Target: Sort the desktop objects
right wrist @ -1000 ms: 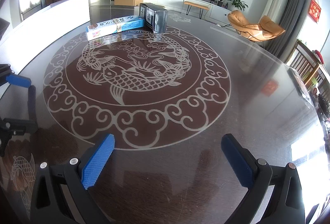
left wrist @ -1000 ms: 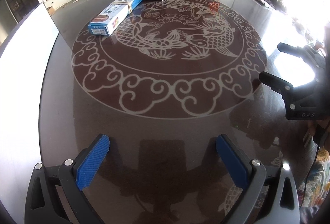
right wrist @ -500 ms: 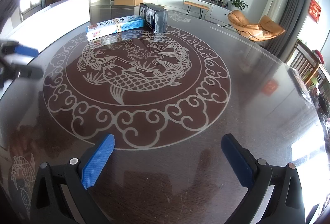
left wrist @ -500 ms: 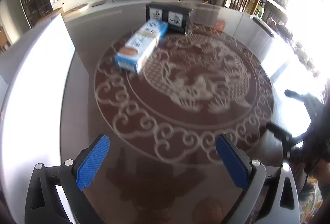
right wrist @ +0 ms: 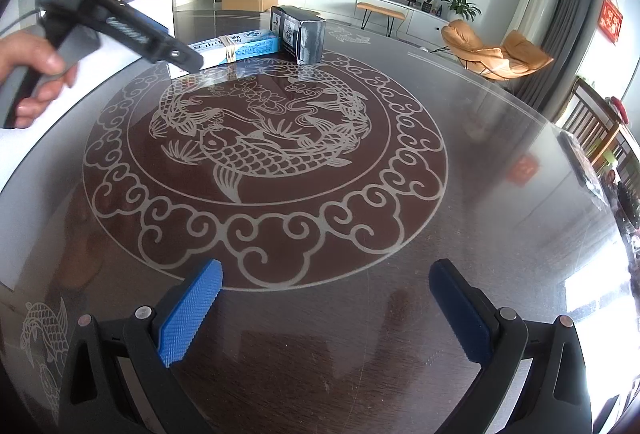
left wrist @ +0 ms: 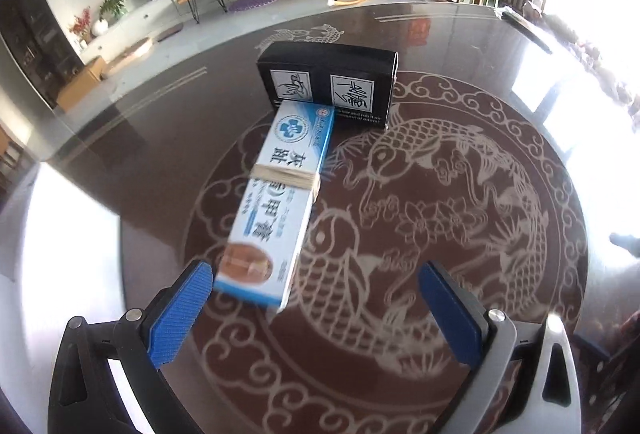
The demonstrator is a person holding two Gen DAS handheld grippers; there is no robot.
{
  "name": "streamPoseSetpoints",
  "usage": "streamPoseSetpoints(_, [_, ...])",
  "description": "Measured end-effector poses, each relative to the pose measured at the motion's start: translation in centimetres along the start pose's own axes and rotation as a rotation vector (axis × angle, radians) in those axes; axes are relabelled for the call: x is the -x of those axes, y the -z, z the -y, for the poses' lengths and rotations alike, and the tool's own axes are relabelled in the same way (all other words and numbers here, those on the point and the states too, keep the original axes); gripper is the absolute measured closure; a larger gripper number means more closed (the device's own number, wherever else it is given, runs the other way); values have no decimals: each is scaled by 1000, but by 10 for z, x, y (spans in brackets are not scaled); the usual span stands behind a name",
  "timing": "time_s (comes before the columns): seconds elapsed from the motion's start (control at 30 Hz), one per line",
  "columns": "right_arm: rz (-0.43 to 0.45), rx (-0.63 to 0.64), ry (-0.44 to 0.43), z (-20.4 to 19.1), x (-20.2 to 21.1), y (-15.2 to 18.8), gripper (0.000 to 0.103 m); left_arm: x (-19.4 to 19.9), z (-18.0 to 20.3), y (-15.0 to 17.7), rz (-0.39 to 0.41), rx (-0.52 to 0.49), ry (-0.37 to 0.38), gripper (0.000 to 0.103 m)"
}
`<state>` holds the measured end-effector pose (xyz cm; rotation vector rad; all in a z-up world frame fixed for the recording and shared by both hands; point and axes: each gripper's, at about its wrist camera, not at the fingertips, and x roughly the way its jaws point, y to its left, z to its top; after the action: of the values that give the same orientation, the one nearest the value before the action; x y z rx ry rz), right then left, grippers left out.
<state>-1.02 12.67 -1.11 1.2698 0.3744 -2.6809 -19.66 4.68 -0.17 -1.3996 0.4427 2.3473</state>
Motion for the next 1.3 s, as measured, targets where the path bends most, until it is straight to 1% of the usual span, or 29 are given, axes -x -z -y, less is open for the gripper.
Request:
streamPoseSetpoints(0.07, [-1, -2, -3, 0, 0, 0, 0, -14, -3, -6, -17, 9, 16, 0])
streamPoseSetpoints(0.1, [-1, -3, -3, 0, 0, 0, 0, -17, -3, -9, -8, 2, -8, 0])
streamPoseSetpoints(0.13, [-1, -3, -2, 0, -1, 0, 0, -20, -4, -12, -3, -5, -17, 0])
streamPoseSetpoints(0.2, [-1, -3, -1, 0, -1, 0, 0, -30, -9, -16, -23, 21, 27, 0])
streamPoseSetpoints(0.27, [-1, -2, 0, 0, -1, 0, 0, -41, -15, -18, -44, 50, 37, 0])
streamPoseSetpoints(0.33, [-1, -2, -1, 0, -1, 0, 0, -42, -19, -18, -23, 73, 51, 0])
streamPoseSetpoints(0.43, [0, 0, 2, 0, -1, 0, 0, -43, -22, -17, 0, 85, 44, 0])
streamPoseSetpoints(0.5, [0, 1, 3, 0, -1, 0, 0, -43, -23, -16, 2, 87, 40, 0])
streamPoseSetpoints(0.53, [0, 1, 3, 0, -1, 0, 0, -42, -24, -15, 8, 90, 32, 5])
streamPoseSetpoints(0.6, [0, 1, 3, 0, -1, 0, 0, -33, -26, -12, 62, 100, 23, 49])
streamPoseSetpoints(0.67, [1, 1, 4, 1, -1, 0, 0, -28, -27, -8, 75, 116, 10, 60])
streamPoseSetpoints(0.77, [0, 0, 3, 1, -1, 0, 0, -22, -25, 3, 91, 127, -32, 62])
streamPoseSetpoints(0.83, [0, 0, 3, 0, -1, 0, 0, -17, -23, 15, 103, 158, -43, 62])
streamPoseSetpoints(0.93, [0, 0, 3, 1, -1, 0, 0, -3, -20, 46, 130, 233, -42, 62])
streamPoseSetpoints(1.07, [0, -1, 7, 1, -1, 0, 0, 20, -4, 93, 142, 243, -54, 62])
streamPoseSetpoints(1.17, [2, 0, 9, 1, -1, 1, 0, 36, 1, 123, 146, 260, -59, 62])
streamPoseSetpoints(1.3, [2, 1, 11, 1, -1, 1, 0, 49, 2, 149, 161, 294, -78, 62])
